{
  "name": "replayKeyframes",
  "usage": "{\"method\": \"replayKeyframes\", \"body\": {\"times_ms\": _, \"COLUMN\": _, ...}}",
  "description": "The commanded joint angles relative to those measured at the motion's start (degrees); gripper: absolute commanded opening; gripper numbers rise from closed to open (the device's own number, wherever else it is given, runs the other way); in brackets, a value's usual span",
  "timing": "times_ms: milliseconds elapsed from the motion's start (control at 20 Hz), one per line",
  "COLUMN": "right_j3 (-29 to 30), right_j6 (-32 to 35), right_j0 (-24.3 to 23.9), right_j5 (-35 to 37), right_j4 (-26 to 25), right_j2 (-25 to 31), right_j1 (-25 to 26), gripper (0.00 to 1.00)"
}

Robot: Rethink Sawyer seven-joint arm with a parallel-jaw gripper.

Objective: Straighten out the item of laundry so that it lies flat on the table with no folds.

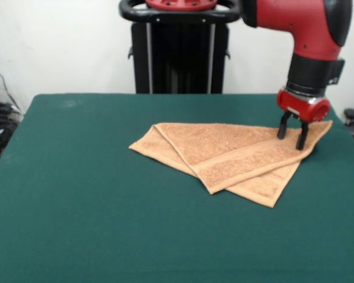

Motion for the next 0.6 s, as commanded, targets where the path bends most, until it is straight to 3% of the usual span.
{"method": "replayKeyframes", "body": {"times_ms": 50, "right_j3": 1.41, "right_j6": 13.27, "right_j0": 1.34, "right_j5": 1.19, "right_j4": 4.54, "right_j2": 5.2, "right_j1": -1.64, "gripper": 1.0}}
{"method": "replayKeyframes", "body": {"times_ms": 300, "right_j3": 0.31, "right_j6": 11.49, "right_j0": 8.89, "right_j5": 6.39, "right_j4": 8.79, "right_j2": -3.76, "right_j1": -5.55, "gripper": 1.0}}
{"method": "replayKeyframes", "body": {"times_ms": 600, "right_j3": 0.08, "right_j6": 11.78, "right_j0": 10.09, "right_j5": 6.27, "right_j4": 10.65, "right_j2": -3.25, "right_j1": -5.45, "gripper": 1.0}}
